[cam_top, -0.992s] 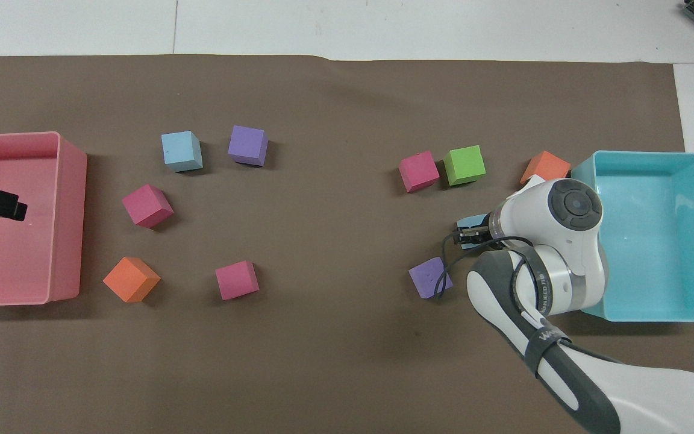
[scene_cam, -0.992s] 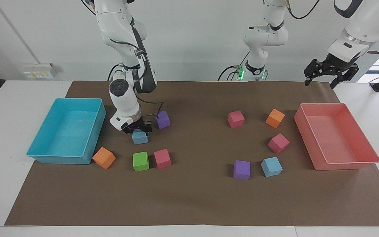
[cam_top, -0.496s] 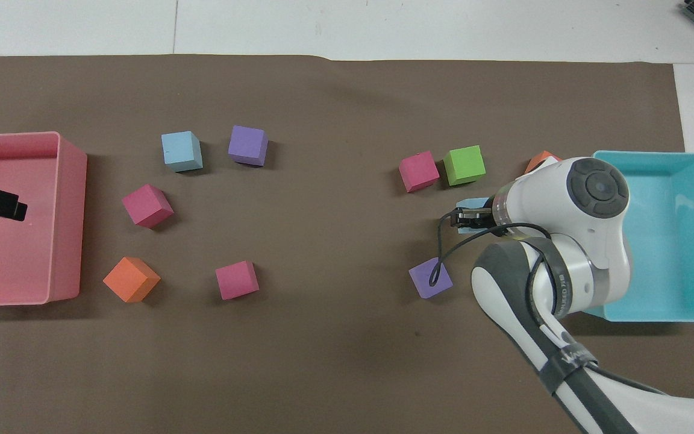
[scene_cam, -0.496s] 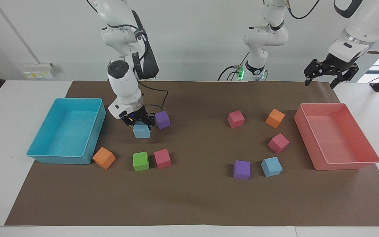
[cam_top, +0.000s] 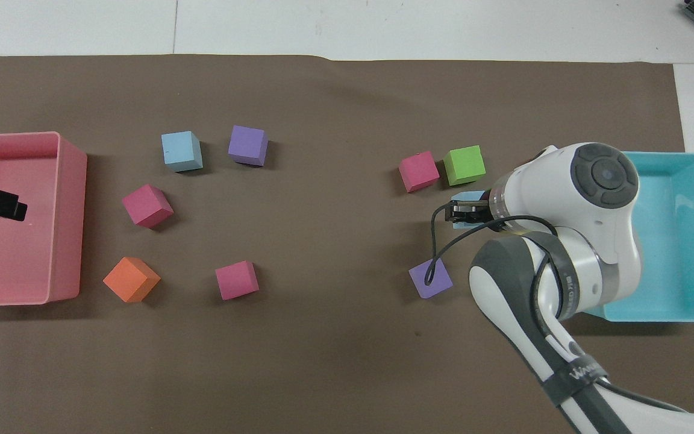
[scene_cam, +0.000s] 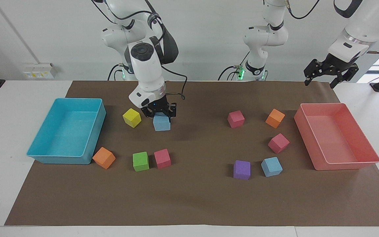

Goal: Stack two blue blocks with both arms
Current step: 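Carry the light-blue cube to the table center and lower it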

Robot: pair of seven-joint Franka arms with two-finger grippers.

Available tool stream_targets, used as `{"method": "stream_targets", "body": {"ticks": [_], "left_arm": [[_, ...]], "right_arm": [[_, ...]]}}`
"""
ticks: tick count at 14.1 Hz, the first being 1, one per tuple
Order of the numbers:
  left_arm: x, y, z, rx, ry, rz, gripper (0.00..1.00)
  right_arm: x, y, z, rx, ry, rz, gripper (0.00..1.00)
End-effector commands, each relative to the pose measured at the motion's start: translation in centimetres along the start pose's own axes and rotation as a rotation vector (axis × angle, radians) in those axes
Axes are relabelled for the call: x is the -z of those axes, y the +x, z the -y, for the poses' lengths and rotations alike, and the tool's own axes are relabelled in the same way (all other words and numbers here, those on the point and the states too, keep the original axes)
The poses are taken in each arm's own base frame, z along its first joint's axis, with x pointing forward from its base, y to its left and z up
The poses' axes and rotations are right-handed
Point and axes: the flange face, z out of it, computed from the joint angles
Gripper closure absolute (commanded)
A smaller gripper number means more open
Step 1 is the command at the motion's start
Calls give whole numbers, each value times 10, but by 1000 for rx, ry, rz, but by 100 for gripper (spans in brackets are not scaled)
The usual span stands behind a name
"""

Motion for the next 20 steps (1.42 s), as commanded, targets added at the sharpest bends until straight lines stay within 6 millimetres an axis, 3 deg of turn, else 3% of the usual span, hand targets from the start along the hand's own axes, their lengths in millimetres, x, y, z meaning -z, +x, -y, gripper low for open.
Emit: {"method": "stream_targets", "body": {"ticks": [1,5,8,9,14,20], "left_arm": [[4,0,3,-2,9,4,0],[4,4,3,-5,17,-21,0],[4,8,2,-8,22,-30,0],[4,9,1,-11,22,-30,0],[-5,16,0,-13,18,-15,0],[-4,18,-3,-13,19,-43,0]], "right_arm": [[-11,9,45,-42,-13,24,100],[-37,28,100,-119,-24,26,100],[-81,13,142,-134,-39,39,100],[-84,9,149,-128,-30,30,100],[-124,3,158,-50,-51,33,100],[-148,-6,152,47,-74,79,100]]}}
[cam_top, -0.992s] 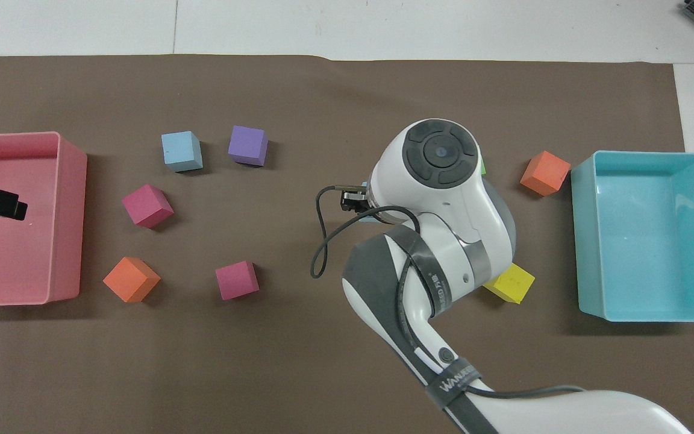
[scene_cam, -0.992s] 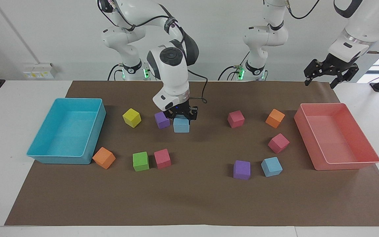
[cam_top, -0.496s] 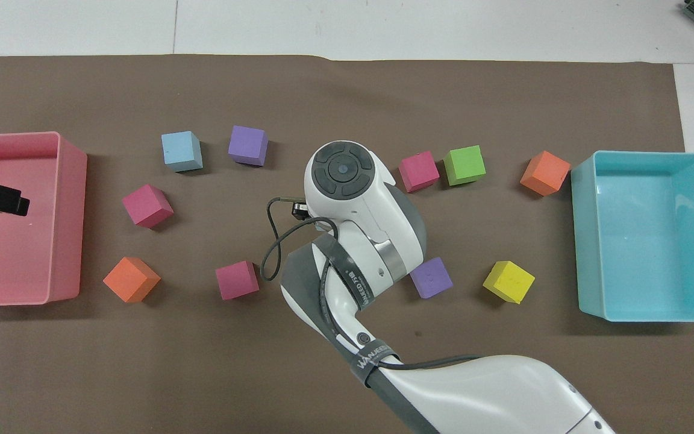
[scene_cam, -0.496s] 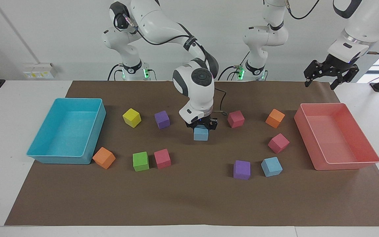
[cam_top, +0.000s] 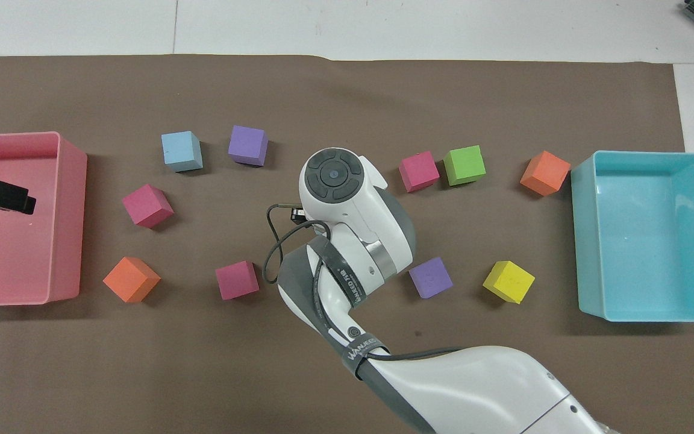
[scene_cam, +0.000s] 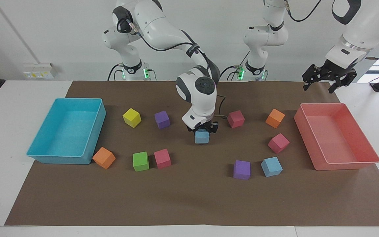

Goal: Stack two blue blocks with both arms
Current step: 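Carry the light-blue cube to the table center and lower it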

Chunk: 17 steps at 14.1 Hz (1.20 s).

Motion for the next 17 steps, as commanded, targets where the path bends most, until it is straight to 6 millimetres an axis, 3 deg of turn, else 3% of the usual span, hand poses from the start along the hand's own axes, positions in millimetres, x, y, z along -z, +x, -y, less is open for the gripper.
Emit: {"method": "stream_targets", "body": {"ticks": [1,9,10,11,13,14,17], "left_arm": [[7,4,-1,-6,16,-25,0],[7,1,-3,-3,14,-20,0],[7,1,-3,-3,14,-20,0],[7,1,-3,-3,14,-20,0],[6,2,-3,-2,12,-27,0],[7,3,-3,-2,12,-32,0],[6,6,-3,-9,13,-38,0]], "right_arm": [[-11,-1,-3,64,-8,9,100],[-31,-6,-9,40,17,47,100],[-33,-7,-10,43,12,51,95],[-33,-7,-11,46,11,52,75],[-34,-8,-9,57,8,48,13],[-34,-7,-10,61,7,45,0],[-28,-10,-6,68,4,31,0]]}}
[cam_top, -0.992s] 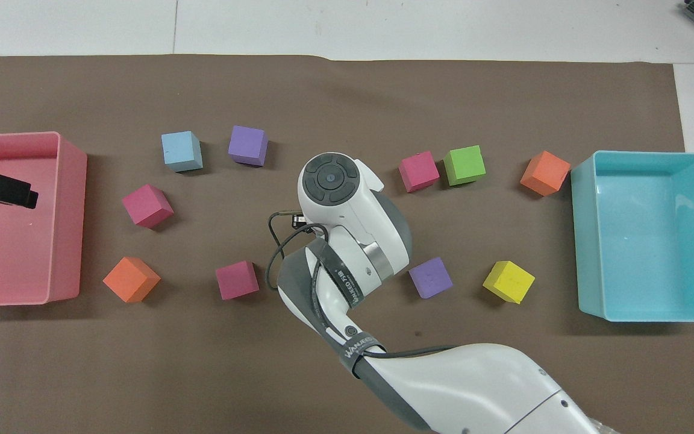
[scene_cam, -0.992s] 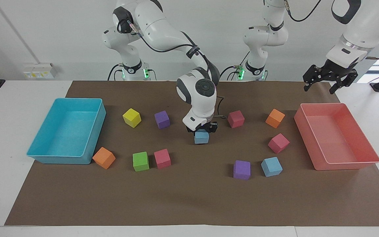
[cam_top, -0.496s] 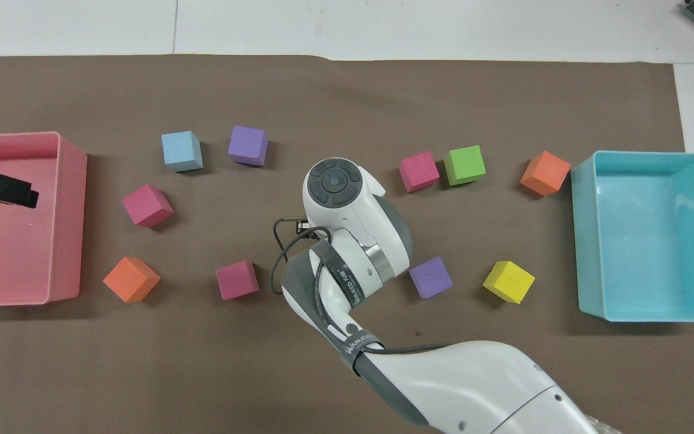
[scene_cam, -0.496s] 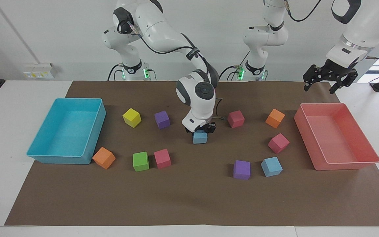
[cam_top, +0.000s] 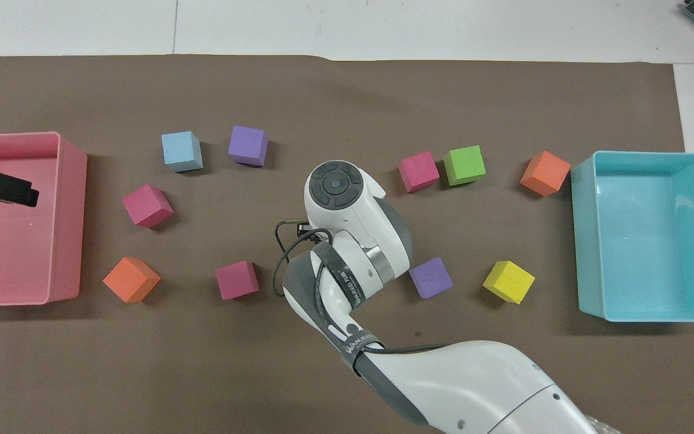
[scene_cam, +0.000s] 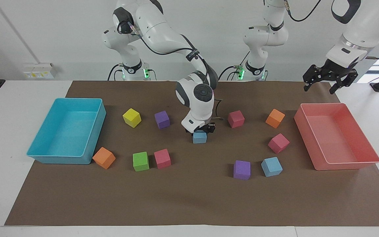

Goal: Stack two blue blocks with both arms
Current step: 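Open the right gripper and raise it while the left gripper moves out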

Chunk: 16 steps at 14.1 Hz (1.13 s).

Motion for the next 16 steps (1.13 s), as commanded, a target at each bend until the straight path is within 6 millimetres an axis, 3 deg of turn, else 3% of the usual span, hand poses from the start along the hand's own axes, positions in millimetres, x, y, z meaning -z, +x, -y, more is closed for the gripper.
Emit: {"method": "stream_targets", "body": {"ticks": [1,4,6,8,11,13,16], "left_arm": [[3,5,-2,-6,10,-16,0],[1,8,-2,-8,8,-15,0],[-13,20,-4,-12,9,-10,0],[-27,33,-3,-13,11,-26,0],[-61,63,-16,-35,16,-52,0],[-79,79,-28,-15,22,-92,0],[-124,96,-47,27,18,-108,0]], "right_arm": [[12,-3,1,22,20,-25,0],[65,-3,-9,4,55,-75,0],[92,-4,-18,-6,68,-99,0],[124,-2,-39,-26,81,-134,0],[168,-2,-90,-59,98,-149,0],[172,6,-119,-61,98,-123,0],[156,17,-158,-33,202,-61,0]]}}
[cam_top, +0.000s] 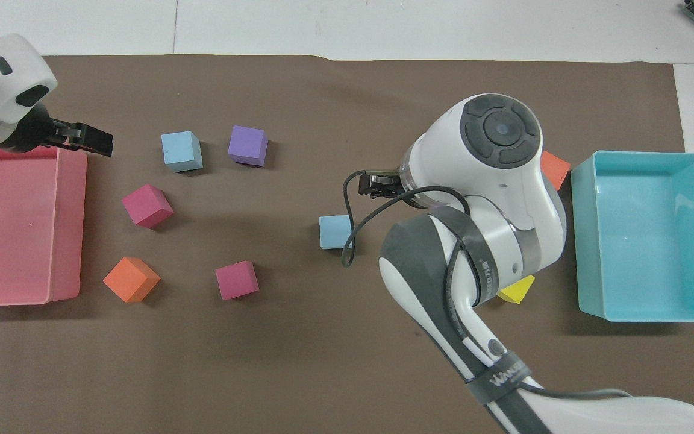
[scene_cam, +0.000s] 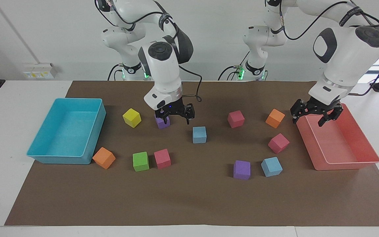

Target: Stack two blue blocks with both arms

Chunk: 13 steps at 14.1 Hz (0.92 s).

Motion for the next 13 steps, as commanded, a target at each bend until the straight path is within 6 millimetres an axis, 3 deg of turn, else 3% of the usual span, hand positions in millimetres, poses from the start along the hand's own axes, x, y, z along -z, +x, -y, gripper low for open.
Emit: {"method": "stream_targets", "body": {"ticks": [1,4,6,8,11,13], "left_arm": [[-41,12,-22,38,4,-18,0],[-102,9,-41,96,3,-38,0],[-132,1,-48,91,2,-68,0],[-155,2,-48,109,3,-81,0],[-176,7,-48,116,4,-105,0],[-190,9,-47,119,7,-115,0]], "right_arm": [[-17,2,-41,9,144,56,0],[-35,3,-72,23,232,99,0],[-51,3,-72,-3,309,106,0],[-71,3,-73,-55,364,130,8],[-109,2,-73,-125,493,140,44],[-123,1,-74,-155,538,157,81]]}}
